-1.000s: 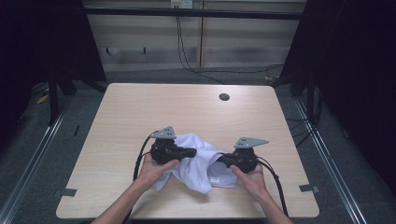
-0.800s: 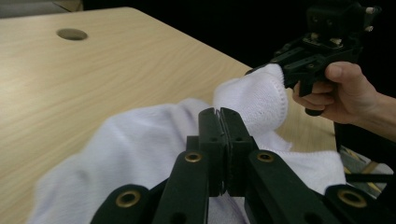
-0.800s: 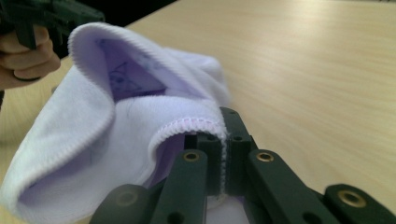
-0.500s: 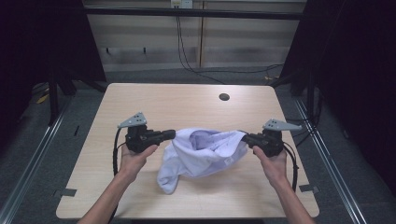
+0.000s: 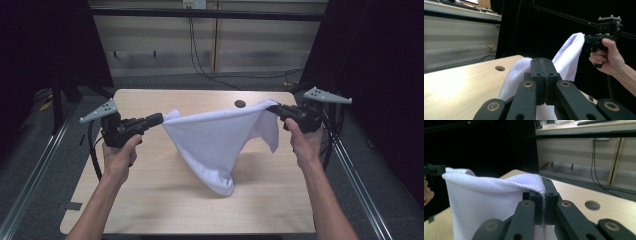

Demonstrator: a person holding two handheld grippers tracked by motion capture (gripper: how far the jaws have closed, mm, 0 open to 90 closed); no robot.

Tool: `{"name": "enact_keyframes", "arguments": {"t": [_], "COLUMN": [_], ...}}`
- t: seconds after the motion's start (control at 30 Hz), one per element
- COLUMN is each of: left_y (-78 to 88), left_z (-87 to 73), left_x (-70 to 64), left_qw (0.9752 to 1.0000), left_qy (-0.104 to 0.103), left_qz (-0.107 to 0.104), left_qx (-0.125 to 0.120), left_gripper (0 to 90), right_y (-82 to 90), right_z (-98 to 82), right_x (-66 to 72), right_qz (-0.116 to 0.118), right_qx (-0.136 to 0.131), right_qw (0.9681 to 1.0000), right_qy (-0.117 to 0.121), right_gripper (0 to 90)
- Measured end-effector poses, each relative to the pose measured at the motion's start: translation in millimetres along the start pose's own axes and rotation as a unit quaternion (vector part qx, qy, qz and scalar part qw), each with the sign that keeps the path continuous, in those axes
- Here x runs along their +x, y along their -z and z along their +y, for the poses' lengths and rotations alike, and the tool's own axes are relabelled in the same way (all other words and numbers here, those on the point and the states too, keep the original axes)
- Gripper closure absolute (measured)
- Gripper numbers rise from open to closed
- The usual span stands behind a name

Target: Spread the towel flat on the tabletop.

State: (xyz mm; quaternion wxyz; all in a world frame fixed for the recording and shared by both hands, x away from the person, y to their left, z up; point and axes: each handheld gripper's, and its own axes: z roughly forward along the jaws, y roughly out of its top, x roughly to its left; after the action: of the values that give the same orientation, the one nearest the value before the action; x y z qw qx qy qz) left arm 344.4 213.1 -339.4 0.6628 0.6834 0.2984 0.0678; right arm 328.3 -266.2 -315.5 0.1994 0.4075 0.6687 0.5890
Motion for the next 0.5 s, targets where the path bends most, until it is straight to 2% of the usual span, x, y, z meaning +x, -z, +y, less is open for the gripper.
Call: {"name": "enact_keyframes", "arguments": {"t": [0.03,0.1,0.13,0.2,0.27,0.3,0.33,0.4,0.43,0.47,0.5], "left_y": [-0.1,-3.6,-6.0,-14.5,-22.5,-25.0,-26.9,-29.1,-28.7,-28.6,-27.8], "left_z": [4.8,16.1,22.6,34.3,44.1,49.8,55.9,70.7,78.8,87.5,95.6], "left_x": [2.1,6.0,8.9,15.6,24.3,27.7,29.7,29.7,29.1,27.4,24.6], "left_qw": [1.0000,0.9999,0.9997,0.9990,0.9986,0.9983,0.9981,0.9978,0.9976,0.9977,0.9979], "left_qy": [-0.002,-0.002,-0.004,-0.006,0.002,-0.001,0.003,-0.005,-0.010,-0.011,-0.018], "left_qz": [0.002,0.014,0.023,0.044,0.053,0.058,0.060,0.064,0.063,0.059,0.053], "left_qx": [-0.002,-0.008,-0.008,-0.008,-0.008,-0.010,-0.015,-0.021,-0.027,-0.031,-0.033], "left_gripper": [89.5,89.5,89.5,89.5,89.5,89.5,89.5,89.5,89.5,89.5,89.5], "right_y": [-5.3,-7.5,-15.1,-19.4,-29.9,-35.2,-39.9,-47.4,-51.8,-51.8,-51.5], "right_z": [12.2,16.9,31.9,38.0,46.3,50.1,53.9,64.2,77.7,77.7,85.1], "right_x": [-1.8,-2.5,-4.4,-6.4,-14.0,-18.9,-23.4,-29.0,-32.3,-32.3,-33.0], "right_qz": [0.000,-0.001,-0.003,-0.006,-0.009,-0.015,-0.016,-0.020,-0.024,-0.024,-0.020], "right_qx": [-0.003,-0.004,-0.009,-0.010,-0.014,-0.012,-0.013,-0.013,-0.014,-0.014,-0.021], "right_qw": [1.0000,1.0000,0.9999,0.9999,0.9999,0.9998,0.9998,0.9996,0.9996,0.9996,0.9995], "right_qy": [0.003,0.004,0.006,0.008,-0.002,-0.005,-0.008,-0.012,-0.010,-0.010,-0.007], "right_gripper": [88.2,88.2,88.2,88.2,88.2,88.3,88.3,88.3,88.3,88.3,88.4]}}
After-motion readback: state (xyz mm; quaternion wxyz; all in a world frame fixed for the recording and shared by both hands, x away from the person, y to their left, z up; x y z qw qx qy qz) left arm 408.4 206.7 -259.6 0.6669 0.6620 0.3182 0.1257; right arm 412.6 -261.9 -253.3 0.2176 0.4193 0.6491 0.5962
